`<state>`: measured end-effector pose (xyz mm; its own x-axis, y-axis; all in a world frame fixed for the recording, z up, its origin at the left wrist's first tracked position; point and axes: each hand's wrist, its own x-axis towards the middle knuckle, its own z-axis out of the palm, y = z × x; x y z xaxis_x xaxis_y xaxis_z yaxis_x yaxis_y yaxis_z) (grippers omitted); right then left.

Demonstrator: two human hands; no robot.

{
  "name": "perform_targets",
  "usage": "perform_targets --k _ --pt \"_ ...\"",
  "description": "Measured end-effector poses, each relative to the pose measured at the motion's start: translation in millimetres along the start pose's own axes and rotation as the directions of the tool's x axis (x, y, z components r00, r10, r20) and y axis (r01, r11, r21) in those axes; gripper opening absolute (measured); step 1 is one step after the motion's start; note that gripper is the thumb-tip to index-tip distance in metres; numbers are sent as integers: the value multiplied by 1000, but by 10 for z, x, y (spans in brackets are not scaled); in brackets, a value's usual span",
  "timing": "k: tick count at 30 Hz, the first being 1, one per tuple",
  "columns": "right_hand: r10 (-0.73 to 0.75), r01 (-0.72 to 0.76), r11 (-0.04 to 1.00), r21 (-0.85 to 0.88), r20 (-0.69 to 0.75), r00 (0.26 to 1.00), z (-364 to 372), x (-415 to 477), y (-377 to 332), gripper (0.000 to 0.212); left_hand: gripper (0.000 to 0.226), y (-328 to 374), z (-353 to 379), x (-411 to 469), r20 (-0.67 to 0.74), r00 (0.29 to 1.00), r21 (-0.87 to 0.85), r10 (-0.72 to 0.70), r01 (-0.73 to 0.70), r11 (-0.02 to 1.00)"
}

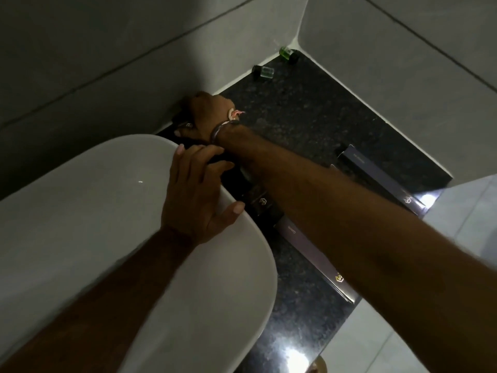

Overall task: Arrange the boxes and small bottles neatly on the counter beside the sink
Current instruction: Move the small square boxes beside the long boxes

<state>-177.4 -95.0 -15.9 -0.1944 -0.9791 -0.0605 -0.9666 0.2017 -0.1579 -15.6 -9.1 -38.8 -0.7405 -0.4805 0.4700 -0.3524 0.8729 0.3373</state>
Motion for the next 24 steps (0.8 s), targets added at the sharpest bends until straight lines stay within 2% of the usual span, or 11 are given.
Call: perform_targets --k 1,4,7,11,14,17,24 --pt "25 -25 998 61 9 1000 -21 -21 10 67 65 2 -3 0 -1 1000 -2 -4 4 1000" --pt "47 -50 994 100 29 998 -58 -45 48 65 65 15 -15 6 0 1000 -9 2 -2 1000" --pt "14 -22 996 88 91 996 -131 -87 219 65 64 17 -22 2 4 1000 -12 9 -9 1000" --pt "56 -62 998 24 215 975 -300 -369 710 63 65 4 -11 3 2 1000 -21 5 -5 1000" --pt "69 -89 994 71 246 967 -356 -693 1083 56 64 -2 -7 -2 5 1000 -8 -1 1 1000" --pt "62 -92 989 115 240 969 -321 -1052 1299 51 64 1 -4 2 6 1000 -3 -3 4 1000" --pt "38 -66 987 144 189 981 -194 -1556 1410 53 65 6 -7 -1 -3 1000 7 0 0 1000"
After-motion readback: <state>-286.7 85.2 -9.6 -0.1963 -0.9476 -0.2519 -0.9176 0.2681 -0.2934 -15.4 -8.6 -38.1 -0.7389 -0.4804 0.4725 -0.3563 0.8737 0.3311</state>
